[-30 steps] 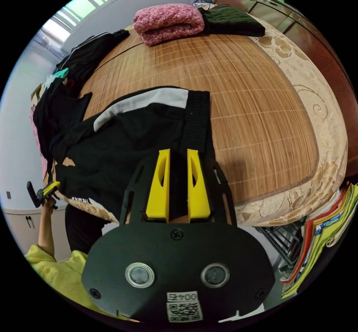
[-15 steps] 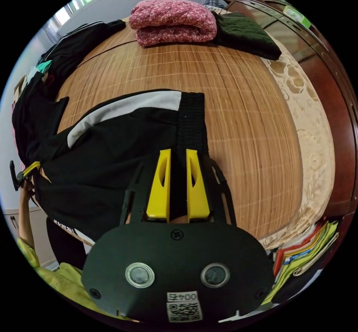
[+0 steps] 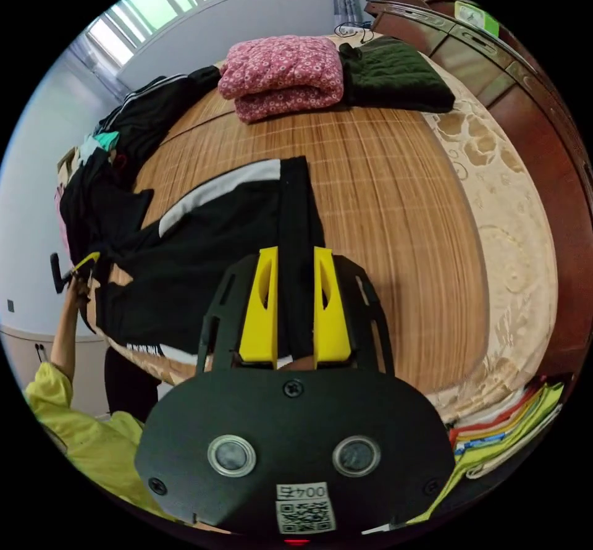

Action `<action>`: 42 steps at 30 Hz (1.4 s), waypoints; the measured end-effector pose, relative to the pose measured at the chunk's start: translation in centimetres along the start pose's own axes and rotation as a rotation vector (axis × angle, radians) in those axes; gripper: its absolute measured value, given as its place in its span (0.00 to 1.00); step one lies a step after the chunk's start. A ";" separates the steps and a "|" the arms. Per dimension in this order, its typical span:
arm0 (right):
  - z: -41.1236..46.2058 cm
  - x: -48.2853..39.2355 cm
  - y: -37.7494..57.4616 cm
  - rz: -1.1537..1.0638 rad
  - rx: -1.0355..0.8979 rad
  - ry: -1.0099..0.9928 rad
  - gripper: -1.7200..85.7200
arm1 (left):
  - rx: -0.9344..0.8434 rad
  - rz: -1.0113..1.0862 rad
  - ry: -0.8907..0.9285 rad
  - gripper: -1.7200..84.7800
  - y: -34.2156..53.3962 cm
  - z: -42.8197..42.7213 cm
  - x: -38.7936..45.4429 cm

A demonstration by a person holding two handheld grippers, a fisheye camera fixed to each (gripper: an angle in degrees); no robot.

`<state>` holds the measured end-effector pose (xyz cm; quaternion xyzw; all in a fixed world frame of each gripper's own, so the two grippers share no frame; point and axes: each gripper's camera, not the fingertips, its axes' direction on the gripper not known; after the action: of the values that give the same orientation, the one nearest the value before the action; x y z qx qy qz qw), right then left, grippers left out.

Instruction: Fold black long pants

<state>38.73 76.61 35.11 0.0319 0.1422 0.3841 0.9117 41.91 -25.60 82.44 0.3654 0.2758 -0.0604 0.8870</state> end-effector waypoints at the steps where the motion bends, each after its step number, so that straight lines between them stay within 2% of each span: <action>1: -0.5 0.8 2.1 0.015 0.008 0.005 0.12 | 0.017 0.001 0.019 0.10 0.9 -1.0 0.1; 5: -0.2 3.8 7.9 0.108 0.005 -0.057 0.12 | 0.029 0.018 0.130 0.10 4.4 -3.0 1.4; 9: 1.9 6.1 10.3 0.238 -0.008 -0.189 0.14 | -0.042 0.130 0.205 0.10 9.3 -2.5 5.4; 13: 4.2 7.7 12.0 0.466 -0.041 -0.353 0.16 | -0.137 0.193 0.106 0.09 13.0 -0.3 8.7; 17: 6.0 8.7 14.2 0.708 0.076 -0.603 0.15 | -0.146 0.168 0.087 0.08 14.2 1.0 9.5; 21: 6.9 7.8 14.0 0.732 0.111 -0.719 0.09 | -0.146 0.114 0.076 0.06 14.1 1.2 9.3; 24: 2.9 4.2 12.0 0.555 0.091 -0.525 0.07 | -0.174 0.097 0.101 0.05 13.6 1.0 8.9; 26: -1.3 1.4 11.2 0.420 0.074 -0.325 0.06 | -0.194 0.093 0.118 0.05 13.4 0.8 8.5; 29: -3.2 0.2 11.6 0.380 0.017 -0.133 0.06 | -0.210 0.087 0.144 0.04 13.0 0.3 8.0; 34: 0.3 -0.3 12.7 0.445 -0.170 -0.113 0.08 | -0.219 0.104 0.180 0.05 12.5 -0.7 8.5; 37: -2.4 -2.6 13.2 0.484 -0.067 0.032 0.11 | -0.249 0.139 0.162 0.07 11.8 -1.8 9.1; 40: -5.6 -8.9 12.3 0.338 0.040 0.200 0.11 | -0.243 0.187 0.089 0.09 11.2 -3.5 9.7; 42: -5.6 -13.9 11.1 0.164 0.014 0.145 0.09 | -0.234 0.191 0.057 0.09 10.9 -4.3 9.8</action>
<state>20.23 74.30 34.89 0.0221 0.2072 0.4578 0.8643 51.63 -13.85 81.38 0.2859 0.2698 0.0673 0.9170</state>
